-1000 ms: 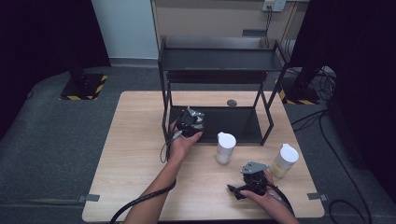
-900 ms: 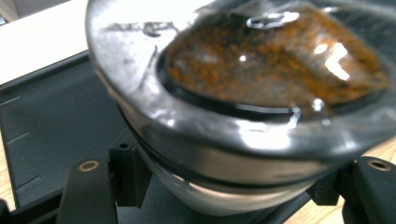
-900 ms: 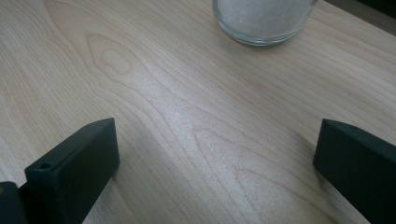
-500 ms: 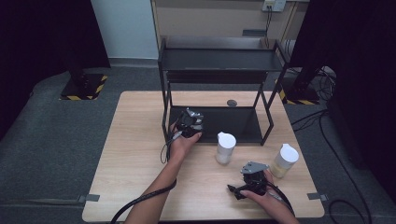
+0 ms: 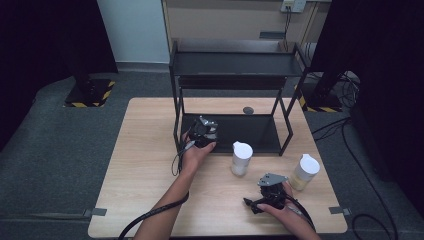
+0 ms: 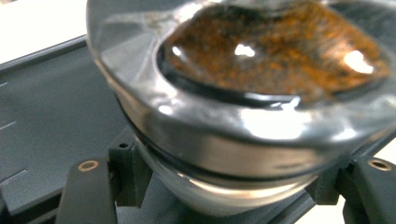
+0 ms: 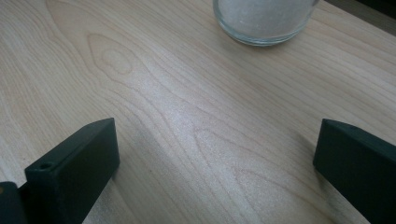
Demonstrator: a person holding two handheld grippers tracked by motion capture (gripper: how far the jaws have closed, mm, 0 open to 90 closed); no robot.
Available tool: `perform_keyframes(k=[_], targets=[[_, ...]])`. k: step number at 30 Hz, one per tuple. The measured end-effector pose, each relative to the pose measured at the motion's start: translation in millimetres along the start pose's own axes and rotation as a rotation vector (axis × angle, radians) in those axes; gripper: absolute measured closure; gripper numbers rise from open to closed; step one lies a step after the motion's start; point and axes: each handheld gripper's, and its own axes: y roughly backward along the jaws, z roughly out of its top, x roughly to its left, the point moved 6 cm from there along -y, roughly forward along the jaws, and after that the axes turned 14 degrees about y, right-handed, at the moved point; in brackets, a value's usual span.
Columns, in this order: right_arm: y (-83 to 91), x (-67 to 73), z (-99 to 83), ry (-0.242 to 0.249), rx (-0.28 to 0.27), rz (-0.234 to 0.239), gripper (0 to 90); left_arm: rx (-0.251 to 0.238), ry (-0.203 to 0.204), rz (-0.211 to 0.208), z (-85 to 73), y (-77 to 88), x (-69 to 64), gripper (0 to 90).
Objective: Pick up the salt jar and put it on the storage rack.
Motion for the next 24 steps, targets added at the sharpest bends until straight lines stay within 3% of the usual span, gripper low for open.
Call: perform_keyframes(k=[8,12,24], targets=[[0.0,0.0,0.0,0.000,0.000,0.000,0.9,-0.002,-0.001,-0.007,-0.2,-0.5,0.8,28.8],[0.0,0.0,0.0,0.000,0.000,0.000,0.9,-0.015,0.008,-0.012,-0.2,0.2,-0.6,16.2],[0.0,0.0,0.0,0.000,0.000,0.000,0.9,-0.056,0.014,-0.007,2.4,13.2,-4.3,6.6]])
